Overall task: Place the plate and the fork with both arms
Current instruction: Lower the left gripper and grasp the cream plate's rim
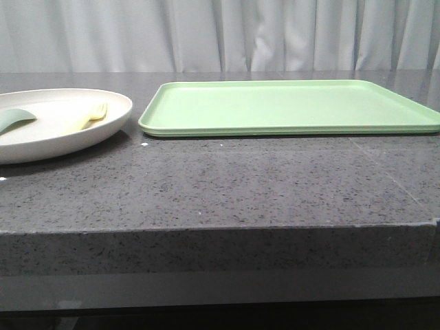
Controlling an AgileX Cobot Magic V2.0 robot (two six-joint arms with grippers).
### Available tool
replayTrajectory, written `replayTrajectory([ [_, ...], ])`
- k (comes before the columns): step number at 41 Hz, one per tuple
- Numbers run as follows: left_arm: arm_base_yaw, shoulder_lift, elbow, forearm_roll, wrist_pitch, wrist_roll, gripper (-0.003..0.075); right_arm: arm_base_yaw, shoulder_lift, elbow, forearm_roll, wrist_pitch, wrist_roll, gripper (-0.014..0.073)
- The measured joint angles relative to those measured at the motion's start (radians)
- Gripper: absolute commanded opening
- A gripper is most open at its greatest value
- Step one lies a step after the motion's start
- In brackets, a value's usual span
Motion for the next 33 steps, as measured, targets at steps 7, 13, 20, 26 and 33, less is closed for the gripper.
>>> replayTrajectory([
  [7, 0.000, 0.215, -0.147, 0.022, 0.135, 0.000, 0.0673, 0.000, 0.000, 0.000, 0.000, 0.002, 0.000, 0.0547],
  [13, 0.000, 0.362, -0.261, 0.056, 0.227, 0.000, 0.0673, 0.000, 0.000, 0.000, 0.000, 0.008, 0.000, 0.0547],
  [20, 0.000, 0.499, -0.344, 0.058, 0.280, 0.000, 0.0673, 0.000, 0.000, 0.000, 0.000, 0.021, 0.000, 0.0547],
  [26, 0.002, 0.580, -0.359, 0.058, 0.293, -0.002, 0.0671, 0.000, 0.000, 0.000, 0.000, 0.023, 0.000, 0.0547],
  [33, 0.008, 0.636, -0.361, 0.048, 0.297, -0.011, 0.0671, 0.000, 0.000, 0.000, 0.000, 0.025, 0.000, 0.0547],
])
